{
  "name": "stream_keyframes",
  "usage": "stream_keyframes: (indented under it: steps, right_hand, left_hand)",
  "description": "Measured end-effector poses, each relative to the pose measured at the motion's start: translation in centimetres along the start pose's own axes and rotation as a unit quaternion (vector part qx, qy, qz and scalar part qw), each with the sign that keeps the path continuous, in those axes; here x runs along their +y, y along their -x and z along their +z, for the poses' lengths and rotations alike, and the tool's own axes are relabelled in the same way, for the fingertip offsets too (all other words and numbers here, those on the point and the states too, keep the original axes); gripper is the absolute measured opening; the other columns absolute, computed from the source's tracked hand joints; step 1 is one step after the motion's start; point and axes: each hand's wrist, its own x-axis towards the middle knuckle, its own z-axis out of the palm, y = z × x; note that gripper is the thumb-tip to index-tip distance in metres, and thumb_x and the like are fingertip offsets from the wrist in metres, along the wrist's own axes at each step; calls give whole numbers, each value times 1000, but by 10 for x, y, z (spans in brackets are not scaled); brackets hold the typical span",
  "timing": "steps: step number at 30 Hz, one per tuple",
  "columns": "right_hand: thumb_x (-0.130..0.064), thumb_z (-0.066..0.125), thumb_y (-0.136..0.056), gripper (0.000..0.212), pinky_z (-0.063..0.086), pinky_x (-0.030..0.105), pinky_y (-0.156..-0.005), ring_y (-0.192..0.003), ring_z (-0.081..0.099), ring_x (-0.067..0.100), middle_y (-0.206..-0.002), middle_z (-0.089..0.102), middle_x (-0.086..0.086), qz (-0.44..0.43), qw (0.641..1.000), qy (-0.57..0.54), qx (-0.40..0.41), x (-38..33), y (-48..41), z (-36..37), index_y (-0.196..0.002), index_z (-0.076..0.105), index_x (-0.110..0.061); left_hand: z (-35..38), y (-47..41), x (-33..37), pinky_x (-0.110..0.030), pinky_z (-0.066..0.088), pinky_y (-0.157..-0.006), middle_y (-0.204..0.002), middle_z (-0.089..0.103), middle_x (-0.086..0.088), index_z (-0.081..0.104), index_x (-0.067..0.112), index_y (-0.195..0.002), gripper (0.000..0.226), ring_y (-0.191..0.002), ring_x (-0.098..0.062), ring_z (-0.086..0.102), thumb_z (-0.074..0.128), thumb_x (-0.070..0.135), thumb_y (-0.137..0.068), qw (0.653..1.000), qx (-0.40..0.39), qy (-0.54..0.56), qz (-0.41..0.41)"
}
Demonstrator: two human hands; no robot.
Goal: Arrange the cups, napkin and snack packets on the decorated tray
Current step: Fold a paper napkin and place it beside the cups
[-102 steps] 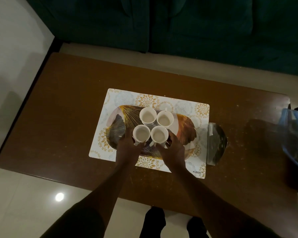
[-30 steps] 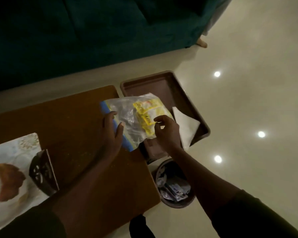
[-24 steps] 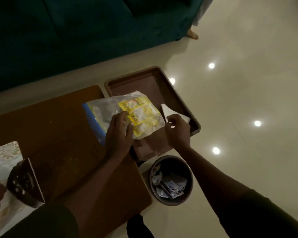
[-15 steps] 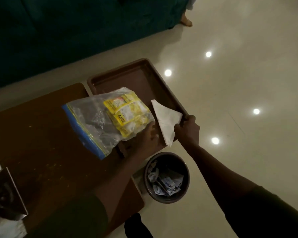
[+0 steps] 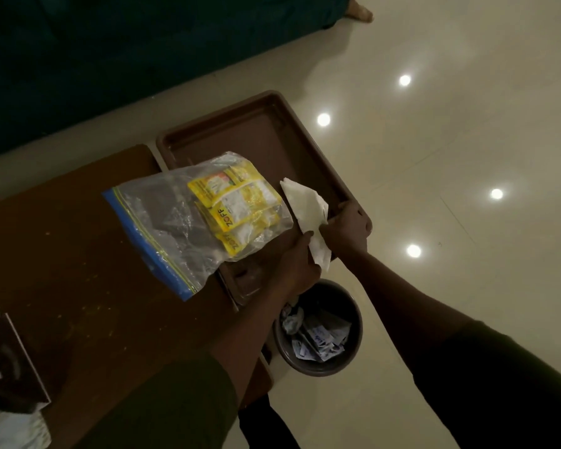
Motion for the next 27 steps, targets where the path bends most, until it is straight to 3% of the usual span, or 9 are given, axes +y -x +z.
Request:
stream_keyframes:
  steps: [2, 5, 8, 10, 13, 16, 20, 24, 27]
  right_hand:
    - [-1, 59, -77, 21, 51, 23, -59, -73, 59, 13, -71, 52, -9, -17, 999, -28, -36, -21, 18, 12, -97, 65, -5]
    - [-14, 61, -77, 14, 58, 35, -64, -63, 56, 8, -66, 55, -7, -21, 994, -108, 24, -22, 27, 2, -84, 68, -5]
    - [-18, 58, -74, 12, 58, 46, -58, -68, 64, 27, -72, 62, 13, -17, 974, -221, 51, -19, 42, -10, -78, 62, -8]
    - [-16, 56, -75, 9, 57, 51, -63, -77, 65, 37, -78, 62, 19, -6, 959, -283, 30, -28, 57, -11, -78, 60, -8]
    - [-11, 57, -78, 15, 56, 48, -77, -88, 67, 35, -91, 69, 18, -27, 952, -303, -36, -50, 86, 0, -90, 67, -10]
    - [-13, 58, -77, 20, 58, 44, -76, -87, 70, 23, -92, 73, 5, -79, 946, -296, -106, -76, 122, 26, -93, 70, -17]
    - [-25, 57, -70, 33, 59, 36, -66, -81, 70, 15, -89, 72, 1, -128, 944, -273, -136, -113, 166, 61, -100, 68, -14]
    - [-22, 58, -72, 20, 52, 19, -55, -69, 65, 0, -77, 68, -10, -175, 922, -309, -152, -153, 199, 84, -90, 65, -20]
    - [-24, 57, -73, 28, 49, 15, -54, -71, 64, -3, -80, 67, -11, -224, 920, -278, -164, -176, 225, 103, -99, 65, -17]
  left_hand:
    - [-27, 13, -14, -33, 47, -101, -138, 54, -11, 48, 10, -137, 51, -124, -26, 54, 59, 7, -88, 998, 47, 50, -1]
    - [-32, 25, 0, -9, 46, -75, -111, 66, 0, 62, 13, -114, 32, -102, -12, 60, 56, 2, -85, 977, 126, 170, 20]
    - [-39, 34, 17, -5, 44, -69, -93, 65, 14, 62, 23, -99, 22, -85, 9, 58, 52, 7, -89, 933, 267, 238, 50]
    - [-59, 36, 21, -11, 49, -74, -98, 62, 14, 59, 20, -111, 19, -88, 9, 59, 58, 22, -91, 889, 317, 329, 33]
    - [-98, 43, 11, -40, 52, -98, -126, 60, -2, 47, 22, -133, 55, -114, -18, 60, 59, 50, -88, 821, 237, 516, -62]
    - [-131, 58, -15, -54, 50, -98, -126, 65, -12, 55, 19, -132, 67, -113, -33, 64, 58, 64, -82, 744, 135, 644, -115]
    - [-158, 82, -49, -58, 50, -97, -123, 66, -18, 59, 12, -126, 72, -111, -38, 64, 59, 66, -79, 709, 159, 669, -155]
    - [-188, 121, -81, -46, 59, -83, -112, 73, -16, 63, 13, -121, 72, -100, -32, 71, 44, 72, -84, 666, 94, 736, -71]
    - [-218, 143, -105, -43, 60, -74, -107, 75, -14, 66, 14, -116, 61, -97, -31, 72, 55, 64, -84, 651, 138, 746, -27]
